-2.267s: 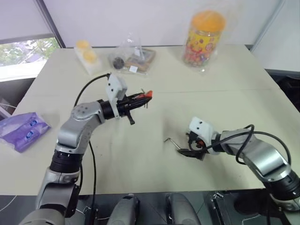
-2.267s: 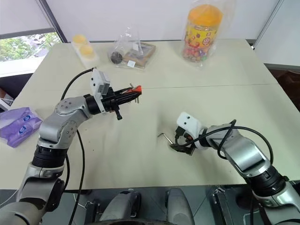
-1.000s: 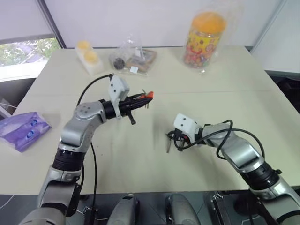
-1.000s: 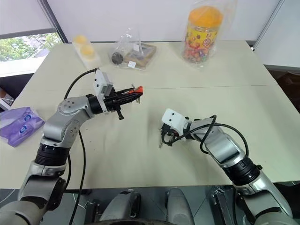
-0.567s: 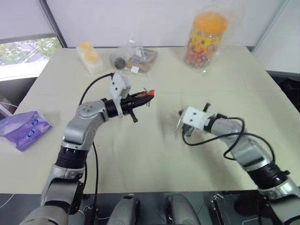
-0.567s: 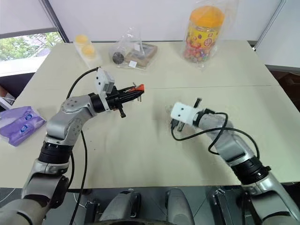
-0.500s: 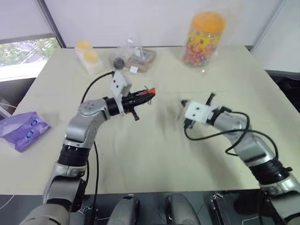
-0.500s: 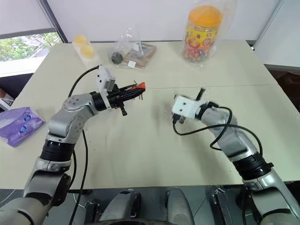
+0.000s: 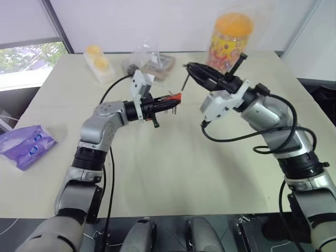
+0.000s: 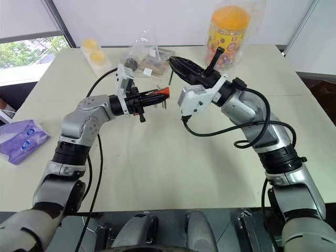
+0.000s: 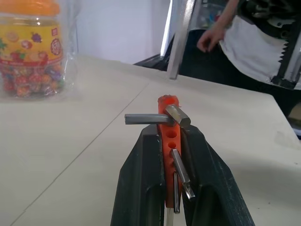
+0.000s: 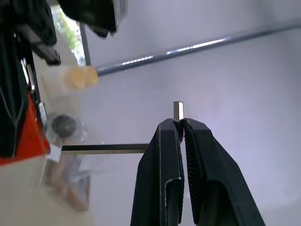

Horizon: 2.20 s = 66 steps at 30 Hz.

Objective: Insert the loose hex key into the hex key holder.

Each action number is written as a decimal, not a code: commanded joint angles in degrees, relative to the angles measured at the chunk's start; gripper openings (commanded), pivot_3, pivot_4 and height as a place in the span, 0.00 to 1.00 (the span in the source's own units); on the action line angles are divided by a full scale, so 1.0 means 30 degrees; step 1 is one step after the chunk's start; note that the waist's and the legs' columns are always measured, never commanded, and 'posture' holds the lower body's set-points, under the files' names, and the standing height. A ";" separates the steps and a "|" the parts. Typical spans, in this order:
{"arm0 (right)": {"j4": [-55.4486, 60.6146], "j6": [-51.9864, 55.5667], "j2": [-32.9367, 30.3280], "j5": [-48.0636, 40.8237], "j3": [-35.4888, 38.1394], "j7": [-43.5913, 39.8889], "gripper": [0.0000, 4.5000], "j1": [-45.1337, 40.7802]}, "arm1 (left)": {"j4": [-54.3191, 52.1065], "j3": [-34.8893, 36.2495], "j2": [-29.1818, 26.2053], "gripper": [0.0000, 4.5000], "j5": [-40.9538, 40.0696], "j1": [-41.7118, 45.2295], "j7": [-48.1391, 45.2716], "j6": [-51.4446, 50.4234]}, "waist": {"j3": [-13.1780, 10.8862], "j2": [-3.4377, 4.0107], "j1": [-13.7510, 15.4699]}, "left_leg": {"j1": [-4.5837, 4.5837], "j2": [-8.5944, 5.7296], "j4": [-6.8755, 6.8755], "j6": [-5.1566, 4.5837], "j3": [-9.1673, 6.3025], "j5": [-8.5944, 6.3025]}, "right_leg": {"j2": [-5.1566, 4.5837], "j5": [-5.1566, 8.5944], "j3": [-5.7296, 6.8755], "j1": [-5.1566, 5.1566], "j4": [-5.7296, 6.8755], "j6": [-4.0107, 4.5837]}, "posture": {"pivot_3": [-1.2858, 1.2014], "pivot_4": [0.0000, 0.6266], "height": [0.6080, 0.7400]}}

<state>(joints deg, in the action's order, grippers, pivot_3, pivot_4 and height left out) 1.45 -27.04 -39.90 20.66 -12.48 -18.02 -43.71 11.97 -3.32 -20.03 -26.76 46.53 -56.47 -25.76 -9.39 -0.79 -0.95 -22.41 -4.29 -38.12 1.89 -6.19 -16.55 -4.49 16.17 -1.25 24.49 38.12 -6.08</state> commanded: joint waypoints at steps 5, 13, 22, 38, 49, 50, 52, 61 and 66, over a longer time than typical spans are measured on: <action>-0.0267 -0.0884 0.0382 -0.0180 0.0548 -0.0686 0.01 -0.0859 | -0.0251 0.0259 -0.0028 0.00 0.0095 0.0480 -0.0297 0.0479 | 0.0000 0.0000 -0.0032 | 0.0000 0.0001 0.0001 0.0000 -0.0001 0.0000 | 0.0003 0.0000 -0.0001 0.0001 0.0001 0.0000 | 0.52 0.24 1.00; -0.0825 -0.1409 0.0581 0.0152 0.0537 -0.1063 0.01 -0.0871 | -0.0771 0.0204 -0.0038 0.00 0.0178 0.0402 -0.0249 0.0403 | -0.0001 0.0001 -0.0030 | 0.0000 0.0003 0.0001 0.0000 -0.0002 0.0000 | 0.0005 0.0000 -0.0001 0.0002 0.0002 0.0000 | 0.52 0.24 1.00; -0.1210 -0.1756 0.0563 0.0381 0.0612 -0.1105 0.01 -0.0950 | -0.0839 0.0247 -0.0048 0.00 0.0332 0.0387 -0.0322 0.0474 | -0.0001 0.0002 -0.0032 | 0.0000 0.0002 0.0001 0.0000 -0.0002 0.0000 | 0.0005 0.0000 -0.0001 0.0002 0.0002 0.0000 | 0.52 0.24 1.00; -0.1803 -0.2072 0.0685 0.1100 0.0606 -0.0661 0.01 -0.1237 | -0.0984 0.0184 -0.0006 0.00 0.0403 0.0207 -0.0485 0.0572 | -0.0001 0.0002 -0.0037 | 0.0000 0.0002 0.0001 0.0000 -0.0003 0.0000 | 0.0006 0.0000 -0.0001 0.0002 0.0003 0.0000 | 0.52 0.24 1.00; -0.1949 -0.2223 0.0622 0.1162 0.0578 -0.0884 0.01 -0.1237 | -0.0965 0.0231 -0.0136 0.00 0.0530 0.0128 -0.0556 0.0687 | -0.0001 0.0002 -0.0038 | 0.0000 0.0002 0.0000 0.0001 -0.0002 0.0000 | 0.0005 0.0000 -0.0002 0.0003 0.0003 0.0000 | 0.52 0.24 1.00; -0.1945 -0.2229 0.0592 0.1152 0.0584 -0.0932 0.01 -0.1234 | -0.0940 0.0220 -0.0140 0.00 0.0560 0.0131 -0.0567 0.0719 | -0.0001 0.0002 -0.0042 | 0.0000 0.0002 0.0000 0.0000 -0.0002 0.0001 | 0.0006 0.0000 -0.0002 0.0003 0.0003 0.0000 | 0.52 0.24 1.00; -0.1954 -0.2241 0.0525 0.1093 0.0577 -0.1088 0.01 -0.1231 | -0.0835 0.0196 -0.0128 0.00 0.0648 0.0158 -0.0608 0.0816 | -0.0001 0.0002 -0.0042 | 0.0000 0.0002 0.0000 0.0000 -0.0002 0.0001 | 0.0006 0.0000 -0.0002 0.0003 0.0003 0.0000 | 0.52 0.24 1.00; -0.2057 -0.2229 0.0259 0.0608 0.0414 -0.2056 0.01 -0.1029 | -0.0521 0.0077 -0.0015 0.00 0.0971 0.0336 -0.0810 0.1320 | -0.0001 0.0002 -0.0039 | 0.0000 0.0002 0.0000 0.0001 -0.0002 0.0000 | 0.0005 0.0000 -0.0001 0.0003 0.0003 0.0000 | 0.52 0.24 1.00; -0.2078 -0.2088 0.0381 0.0395 0.0223 -0.2601 0.01 -0.0803 | -0.0560 0.0102 0.0047 0.00 0.1099 0.0369 -0.0942 0.1389 | -0.0001 0.0002 -0.0040 | 0.0000 0.0002 0.0000 0.0000 -0.0002 0.0000 | 0.0005 0.0000 -0.0001 0.0003 0.0003 0.0000 | 0.52 0.24 1.00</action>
<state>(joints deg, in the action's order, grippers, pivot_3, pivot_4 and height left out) -4.85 -33.45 -38.42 22.23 -12.45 -24.69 -46.27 12.33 -3.80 -20.03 -22.67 46.36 -58.74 -24.06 -9.39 -0.79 -1.07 -22.41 -4.29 -38.11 1.90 -6.20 -16.55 -4.47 16.17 -1.25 24.50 38.13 -6.08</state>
